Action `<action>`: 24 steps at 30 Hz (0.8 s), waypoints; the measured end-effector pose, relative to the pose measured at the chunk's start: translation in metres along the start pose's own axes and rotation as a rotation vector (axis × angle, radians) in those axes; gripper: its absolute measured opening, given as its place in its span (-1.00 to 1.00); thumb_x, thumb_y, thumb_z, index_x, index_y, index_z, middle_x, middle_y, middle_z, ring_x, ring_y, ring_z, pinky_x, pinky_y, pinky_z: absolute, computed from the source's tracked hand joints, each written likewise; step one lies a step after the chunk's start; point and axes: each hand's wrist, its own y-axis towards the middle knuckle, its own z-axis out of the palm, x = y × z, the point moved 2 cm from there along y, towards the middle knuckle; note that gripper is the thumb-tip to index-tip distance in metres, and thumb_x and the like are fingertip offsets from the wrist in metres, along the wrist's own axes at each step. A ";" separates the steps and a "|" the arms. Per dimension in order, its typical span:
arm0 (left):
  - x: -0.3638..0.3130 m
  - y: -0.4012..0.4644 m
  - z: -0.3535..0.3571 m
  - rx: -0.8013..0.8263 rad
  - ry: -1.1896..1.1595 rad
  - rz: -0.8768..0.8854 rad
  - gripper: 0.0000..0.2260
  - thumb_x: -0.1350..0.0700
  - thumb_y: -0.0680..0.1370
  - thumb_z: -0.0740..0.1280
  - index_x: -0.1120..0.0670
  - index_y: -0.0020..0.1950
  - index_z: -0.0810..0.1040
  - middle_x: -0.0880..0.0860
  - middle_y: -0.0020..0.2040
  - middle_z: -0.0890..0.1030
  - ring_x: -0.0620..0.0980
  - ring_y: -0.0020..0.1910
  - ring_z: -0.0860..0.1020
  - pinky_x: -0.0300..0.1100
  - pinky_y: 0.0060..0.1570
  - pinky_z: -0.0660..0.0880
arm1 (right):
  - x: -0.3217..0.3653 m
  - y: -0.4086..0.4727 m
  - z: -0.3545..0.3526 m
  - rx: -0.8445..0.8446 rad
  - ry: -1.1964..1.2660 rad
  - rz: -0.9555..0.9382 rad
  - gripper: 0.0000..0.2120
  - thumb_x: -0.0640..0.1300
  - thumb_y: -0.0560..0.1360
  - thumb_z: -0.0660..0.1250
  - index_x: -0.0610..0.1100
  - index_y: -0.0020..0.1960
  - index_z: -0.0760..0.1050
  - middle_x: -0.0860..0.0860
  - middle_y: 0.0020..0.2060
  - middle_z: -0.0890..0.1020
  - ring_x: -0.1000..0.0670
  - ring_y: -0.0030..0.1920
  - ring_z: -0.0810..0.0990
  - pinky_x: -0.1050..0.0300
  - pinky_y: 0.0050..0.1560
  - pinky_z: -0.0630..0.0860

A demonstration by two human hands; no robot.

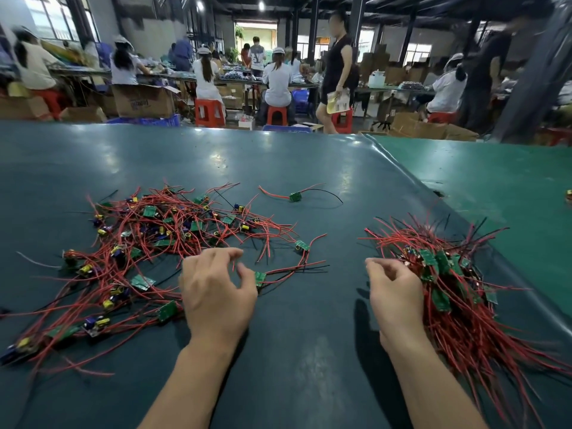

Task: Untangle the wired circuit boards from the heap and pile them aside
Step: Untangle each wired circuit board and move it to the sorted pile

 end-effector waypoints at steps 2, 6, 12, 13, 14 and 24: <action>0.010 0.003 0.002 0.113 0.148 -0.113 -0.70 0.15 0.47 0.39 0.09 0.20 0.59 0.09 0.18 0.57 0.15 0.24 0.40 0.04 0.20 0.33 | 0.002 -0.007 0.004 0.063 -0.096 -0.067 -0.88 -0.10 0.50 0.36 -0.03 -0.22 0.58 0.11 -0.25 0.67 0.05 -0.16 0.62 0.09 -0.09 0.49; 0.026 0.010 0.001 0.260 0.322 -0.295 -0.60 0.00 0.54 0.28 0.03 0.38 0.45 0.09 0.38 0.44 0.13 0.38 0.27 0.06 0.31 0.24 | 0.008 -0.026 0.019 0.222 -0.164 -0.232 -0.85 -0.14 0.51 0.38 -0.04 -0.24 0.59 0.12 -0.34 0.64 0.24 -0.31 0.55 0.42 -0.27 0.40; 0.038 0.022 -0.006 0.181 0.241 -0.313 -0.80 0.09 0.57 0.30 0.02 0.16 0.62 0.08 -0.03 0.68 0.18 0.06 0.56 0.04 0.13 0.40 | 0.013 -0.036 0.023 0.311 -0.177 -0.265 -0.85 -0.16 0.52 0.38 -0.04 -0.22 0.62 0.12 -0.34 0.64 0.25 -0.31 0.53 0.45 -0.27 0.39; 0.037 0.021 -0.007 0.143 0.213 -0.300 -0.83 0.08 0.56 0.33 0.02 0.12 0.64 0.07 -0.05 0.69 0.18 0.04 0.56 0.05 0.12 0.40 | 0.013 -0.035 0.023 0.310 -0.166 -0.255 -0.85 -0.16 0.52 0.38 -0.05 -0.21 0.63 0.11 -0.33 0.65 0.24 -0.30 0.54 0.45 -0.27 0.40; 0.032 0.020 -0.008 0.097 0.197 -0.260 -0.84 0.05 0.55 0.35 0.02 0.09 0.65 0.06 -0.05 0.68 0.18 0.04 0.54 0.05 0.09 0.38 | 0.014 -0.035 0.023 0.311 -0.160 -0.249 -0.85 -0.15 0.53 0.38 -0.05 -0.21 0.63 0.11 -0.33 0.65 0.24 -0.29 0.55 0.45 -0.27 0.40; 0.001 0.000 0.014 0.323 0.162 0.096 -0.75 -0.15 0.48 0.38 -0.06 0.06 0.67 -0.07 -0.01 0.63 0.02 0.06 0.50 -0.09 0.06 0.41 | 0.013 -0.035 0.024 0.313 -0.156 -0.253 -0.85 -0.16 0.52 0.39 -0.04 -0.23 0.63 0.12 -0.38 0.64 0.23 -0.33 0.54 0.42 -0.30 0.42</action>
